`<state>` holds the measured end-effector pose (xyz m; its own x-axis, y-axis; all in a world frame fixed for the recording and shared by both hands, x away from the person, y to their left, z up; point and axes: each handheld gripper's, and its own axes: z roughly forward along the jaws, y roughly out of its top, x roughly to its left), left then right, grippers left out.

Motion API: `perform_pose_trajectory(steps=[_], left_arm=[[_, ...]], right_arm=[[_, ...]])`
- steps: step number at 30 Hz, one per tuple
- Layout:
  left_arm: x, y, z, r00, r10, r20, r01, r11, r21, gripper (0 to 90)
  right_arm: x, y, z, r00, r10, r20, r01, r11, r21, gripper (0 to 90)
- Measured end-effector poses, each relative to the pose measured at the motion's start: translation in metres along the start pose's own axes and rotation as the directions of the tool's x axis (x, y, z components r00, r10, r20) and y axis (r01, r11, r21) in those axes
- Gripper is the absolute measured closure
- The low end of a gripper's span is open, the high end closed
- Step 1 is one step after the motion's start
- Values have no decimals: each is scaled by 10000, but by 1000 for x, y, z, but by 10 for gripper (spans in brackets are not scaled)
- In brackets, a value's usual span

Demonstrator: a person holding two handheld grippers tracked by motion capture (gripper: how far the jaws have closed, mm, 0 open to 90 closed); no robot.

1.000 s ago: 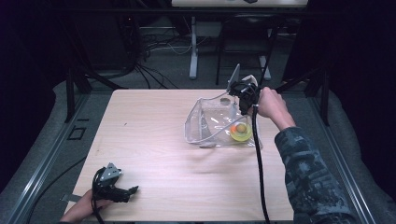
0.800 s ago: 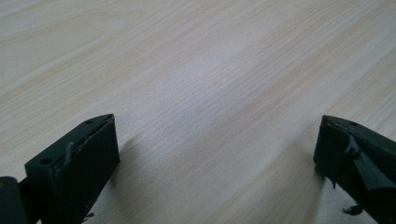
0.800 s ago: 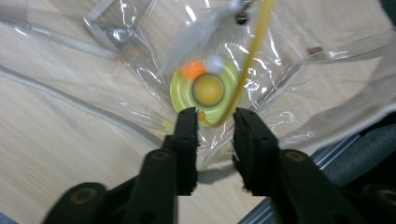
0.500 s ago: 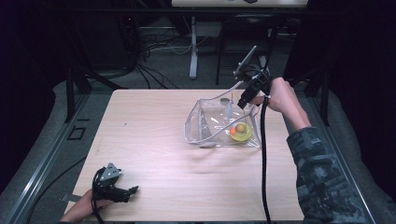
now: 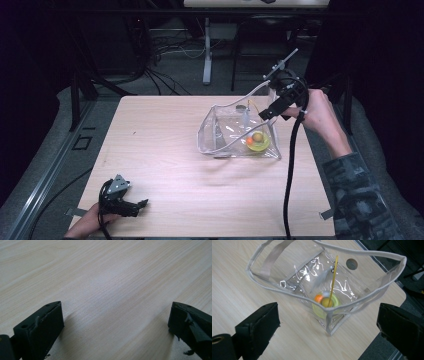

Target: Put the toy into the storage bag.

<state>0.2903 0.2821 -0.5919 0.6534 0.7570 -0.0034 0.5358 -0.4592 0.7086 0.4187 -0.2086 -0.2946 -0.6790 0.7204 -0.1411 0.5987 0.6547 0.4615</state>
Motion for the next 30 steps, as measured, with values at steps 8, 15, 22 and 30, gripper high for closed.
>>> perform_pose_trajectory(steps=[8, 15, 22, 30], left_arm=[[0, 0, 0, 10000, 14, 9, -14, 10000, 2, 0], [0, 0, 0, 10000, 7, -11, -7, 10000, -2, 0], [0, 0, 0, 10000, -24, -12, 24, 10000, -47, 0], [0, 0, 0, 10000, -12, -25, 12, 10000, -53, 0]], right_arm=[[7, -27, -5, 9997, -45, 253, 52, 9997, -242, 0], [9, -52, -6, 9991, 6, 432, 14, 9989, -462, 0], [8, -76, -2, 9988, 257, 409, -232, 9978, -614, 0], [4, -102, 15, 9972, 731, 184, -722, 9964, -438, 0]])
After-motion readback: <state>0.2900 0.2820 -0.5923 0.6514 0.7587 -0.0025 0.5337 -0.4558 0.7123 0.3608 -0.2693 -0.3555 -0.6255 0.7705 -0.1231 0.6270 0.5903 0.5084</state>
